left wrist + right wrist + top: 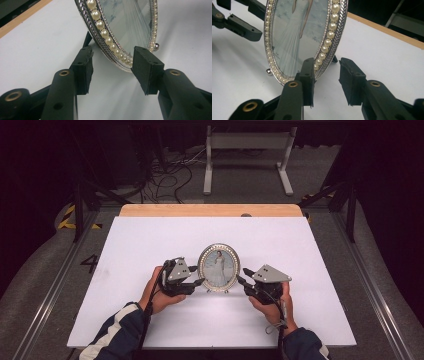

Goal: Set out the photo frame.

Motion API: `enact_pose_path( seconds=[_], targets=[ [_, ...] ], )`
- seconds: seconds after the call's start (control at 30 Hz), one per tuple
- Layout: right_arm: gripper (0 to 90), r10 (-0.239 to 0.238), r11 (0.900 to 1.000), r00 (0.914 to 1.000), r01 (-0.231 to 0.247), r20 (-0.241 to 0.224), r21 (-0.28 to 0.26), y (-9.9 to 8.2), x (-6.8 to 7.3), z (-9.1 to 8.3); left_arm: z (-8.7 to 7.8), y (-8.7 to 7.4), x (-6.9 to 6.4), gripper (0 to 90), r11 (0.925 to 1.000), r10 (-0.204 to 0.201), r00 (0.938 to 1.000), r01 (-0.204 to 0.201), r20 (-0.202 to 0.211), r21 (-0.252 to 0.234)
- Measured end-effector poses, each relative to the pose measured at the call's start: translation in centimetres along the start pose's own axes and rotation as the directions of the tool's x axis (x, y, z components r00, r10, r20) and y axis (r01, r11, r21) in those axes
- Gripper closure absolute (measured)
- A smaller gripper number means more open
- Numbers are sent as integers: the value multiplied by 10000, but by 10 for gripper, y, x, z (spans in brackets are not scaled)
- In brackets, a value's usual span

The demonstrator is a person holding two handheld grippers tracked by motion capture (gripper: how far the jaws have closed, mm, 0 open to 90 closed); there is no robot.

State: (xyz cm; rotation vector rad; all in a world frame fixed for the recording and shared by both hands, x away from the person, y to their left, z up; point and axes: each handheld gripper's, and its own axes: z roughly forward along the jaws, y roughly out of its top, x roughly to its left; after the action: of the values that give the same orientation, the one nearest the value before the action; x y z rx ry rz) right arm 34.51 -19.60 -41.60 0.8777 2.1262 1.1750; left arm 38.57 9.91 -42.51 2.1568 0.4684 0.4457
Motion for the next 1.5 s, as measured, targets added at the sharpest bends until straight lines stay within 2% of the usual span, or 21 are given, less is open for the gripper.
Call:
enact_pose_path(
  seconds=[0.1,0.2,0.4,0.57,0.7,0.8,0.93,1.0,1.1,1.2,1.27,1.37,1.5],
  targets=[
    [634,-218,9998,9997,218,53,9,-2,0,-3,-2,-2,0,493,10000,32,9999,-32,-115,52],
    [612,-195,9998,9998,195,28,-30,-3,0,-5,-6,-4,-1,469,9998,144,9997,-142,-174,137],
    [551,-351,9993,9994,351,-57,112,-5,2,-6,-15,-7,-2,404,10000,-5,9997,4,-254,-49],
    [500,-650,9970,9979,652,-74,421,-9,3,-2,-20,-14,-3,354,9998,114,9993,-109,-348,147],
    [470,-768,9960,9970,773,-138,448,-8,5,-2,-25,-18,-5,312,9995,215,9993,-208,-316,232],
    [413,-1037,9931,9944,1045,-180,534,-8,7,-3,-31,-25,-6,286,9993,212,9993,-202,-318,306],
    [369,-1101,9920,9936,1115,-261,594,-11,6,-6,-37,-36,-7,258,9994,-79,9992,92,-379,334],
    [332,-1138,9913,9934,1145,-157,654,-12,5,-8,-41,-40,-6,223,9990,-367,9983,379,-453,253],
    [291,-1210,9897,9925,1218,-144,747,-15,5,-10,-45,-44,-6,183,9992,-299,9981,313,-543,256],
    [231,-1269,9875,9919,1274,-107,933,-19,5,-10,-47,-48,-7,170,9982,-324,9973,356,-660,491],
    [226,-1252,9872,9921,1258,-123,981,-20,5,-10,-47,-50,-8,158,9976,-283,9975,323,-654,604],
    [176,-1347,9844,9909,1337,8,1148,-25,5,-12,-46,-57,-12,140,9959,-123,9986,168,-505,886],
    [169,-1380,9839,9904,1365,52,1156,-32,5,-17,-52,-63,-15,119,9951,-63,9990,107,-450,982]
  ],
)
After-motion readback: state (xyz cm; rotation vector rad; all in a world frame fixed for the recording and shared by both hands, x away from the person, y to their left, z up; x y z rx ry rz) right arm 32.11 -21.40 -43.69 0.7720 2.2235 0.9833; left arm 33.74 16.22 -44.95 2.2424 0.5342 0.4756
